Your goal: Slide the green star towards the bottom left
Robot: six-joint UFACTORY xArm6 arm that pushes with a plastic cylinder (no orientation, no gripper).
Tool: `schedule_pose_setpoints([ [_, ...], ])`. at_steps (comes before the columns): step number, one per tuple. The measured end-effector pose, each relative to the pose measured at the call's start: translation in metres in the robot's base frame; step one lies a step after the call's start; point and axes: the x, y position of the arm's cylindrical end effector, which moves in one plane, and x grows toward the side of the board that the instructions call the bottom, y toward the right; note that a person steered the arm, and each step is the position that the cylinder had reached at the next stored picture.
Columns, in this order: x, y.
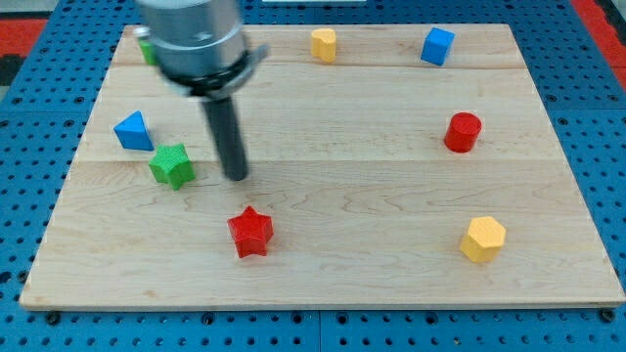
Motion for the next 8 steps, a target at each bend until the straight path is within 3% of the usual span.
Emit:
schedule_pose_setpoints([
  [1,-0.029,-0.033],
  [2,-0.022,-0.112],
  [3,0.017,-0.141],
  [4,0.057,-0.137],
  [5,0.056,-0.105],
  [6,0.089,-0.092],
  [8,0.097,-0.132],
])
